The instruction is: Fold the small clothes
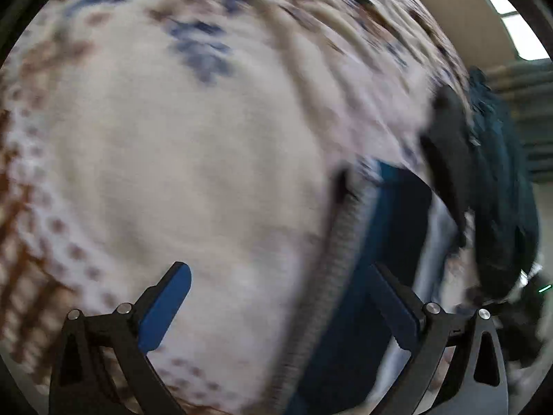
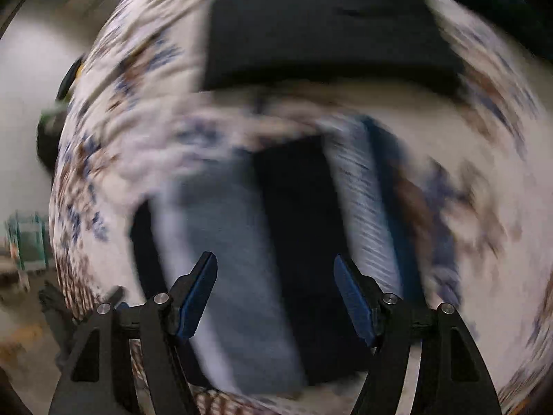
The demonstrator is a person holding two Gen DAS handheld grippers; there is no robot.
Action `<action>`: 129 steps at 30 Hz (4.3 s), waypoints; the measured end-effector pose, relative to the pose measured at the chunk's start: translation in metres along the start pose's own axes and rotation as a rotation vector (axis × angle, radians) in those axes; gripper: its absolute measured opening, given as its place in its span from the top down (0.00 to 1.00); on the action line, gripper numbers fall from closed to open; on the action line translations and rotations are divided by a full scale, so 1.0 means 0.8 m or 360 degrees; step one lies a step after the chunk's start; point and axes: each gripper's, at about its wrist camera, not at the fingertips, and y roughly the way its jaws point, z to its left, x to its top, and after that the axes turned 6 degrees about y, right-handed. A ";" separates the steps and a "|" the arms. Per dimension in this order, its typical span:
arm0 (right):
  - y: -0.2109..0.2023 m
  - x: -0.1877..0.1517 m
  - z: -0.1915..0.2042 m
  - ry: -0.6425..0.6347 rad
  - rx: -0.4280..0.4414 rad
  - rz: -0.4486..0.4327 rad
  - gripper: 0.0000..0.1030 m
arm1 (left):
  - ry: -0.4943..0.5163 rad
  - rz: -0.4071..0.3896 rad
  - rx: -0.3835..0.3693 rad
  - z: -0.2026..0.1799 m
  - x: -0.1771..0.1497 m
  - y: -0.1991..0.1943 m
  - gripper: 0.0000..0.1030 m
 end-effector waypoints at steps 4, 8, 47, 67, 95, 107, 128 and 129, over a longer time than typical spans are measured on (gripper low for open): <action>0.017 -0.006 -0.124 0.0171 0.0117 0.0022 0.23 | 0.0148 0.0101 -0.0106 -0.041 0.000 0.036 0.00; 0.078 0.013 -0.183 0.0195 0.0379 0.0184 0.23 | 0.0284 0.0166 -0.0105 -0.074 0.008 0.068 0.00; 0.094 0.004 -0.109 0.0045 0.1006 0.0196 0.69 | 0.0696 -0.0070 -0.0338 -0.184 0.027 -0.001 0.69; -0.021 0.300 -0.133 0.0272 0.0937 -0.0285 0.69 | 0.1108 0.0048 -0.0343 -0.428 0.310 0.130 0.67; -0.037 0.314 -0.191 0.0260 -0.0168 -0.0501 0.23 | 0.1136 -0.0166 0.0214 -0.410 0.266 0.099 0.17; -0.115 0.175 -0.131 0.0079 -0.0599 -0.0790 0.00 | 0.1245 -0.0369 0.0509 -0.423 0.181 0.034 0.11; -0.413 -0.074 -0.047 0.0014 -0.0558 -0.1191 0.00 | 0.1297 -0.0591 0.0416 -0.456 0.028 -0.259 0.11; -0.430 -0.090 -0.042 0.0015 -0.0550 -0.1208 0.00 | 0.1301 -0.0599 0.0398 -0.457 0.018 -0.277 0.11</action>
